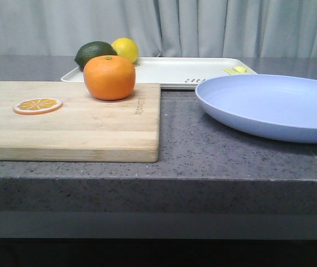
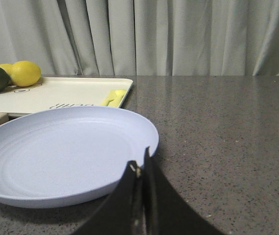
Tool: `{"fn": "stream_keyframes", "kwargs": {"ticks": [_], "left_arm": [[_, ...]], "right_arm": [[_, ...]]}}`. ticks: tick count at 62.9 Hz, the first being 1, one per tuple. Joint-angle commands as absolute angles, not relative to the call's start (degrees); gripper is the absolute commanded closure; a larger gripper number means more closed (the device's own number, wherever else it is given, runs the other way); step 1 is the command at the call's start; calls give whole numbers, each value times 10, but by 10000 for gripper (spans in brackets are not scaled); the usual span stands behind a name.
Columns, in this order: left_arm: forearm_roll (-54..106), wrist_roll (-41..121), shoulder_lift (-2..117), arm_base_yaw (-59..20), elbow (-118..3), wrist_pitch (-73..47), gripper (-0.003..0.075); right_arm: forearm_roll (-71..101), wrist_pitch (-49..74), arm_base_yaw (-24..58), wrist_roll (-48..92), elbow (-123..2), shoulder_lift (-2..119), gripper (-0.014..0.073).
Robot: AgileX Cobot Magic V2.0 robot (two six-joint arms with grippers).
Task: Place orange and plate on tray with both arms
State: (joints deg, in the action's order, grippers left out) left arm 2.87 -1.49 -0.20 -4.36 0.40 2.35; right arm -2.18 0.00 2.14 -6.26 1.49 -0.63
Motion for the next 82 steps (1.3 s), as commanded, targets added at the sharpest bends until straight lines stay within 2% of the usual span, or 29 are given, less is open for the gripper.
{"fn": "stream_keyframes", "kwargs": {"ticks": [1,19,27,41,61,71,82], "left_arm": [[32,-20,-13,-43,20,68,740],[35,-20,-13,-43,9,95,740],[41,-20,-12,-43,-45,27,740],[41,-20,30,-43,-194,-78,740],[41,-20,199,-43,-406,-264,740],[41,-20,263,-43,-430,-269,740],[41,-20,304,-43,-430,-282,740]], "right_arm": [[-19,-52,21,-62,1,-16,661],[-19,-12,21,-61,1,-16,661],[-19,0,21,-61,-18,-16,661],[-23,67,21,-48,-124,-3,661],[-51,228,21,-48,-311,143,661],[-51,297,21,-48,-365,231,661],[-51,300,21,-48,-368,287,661]]}}
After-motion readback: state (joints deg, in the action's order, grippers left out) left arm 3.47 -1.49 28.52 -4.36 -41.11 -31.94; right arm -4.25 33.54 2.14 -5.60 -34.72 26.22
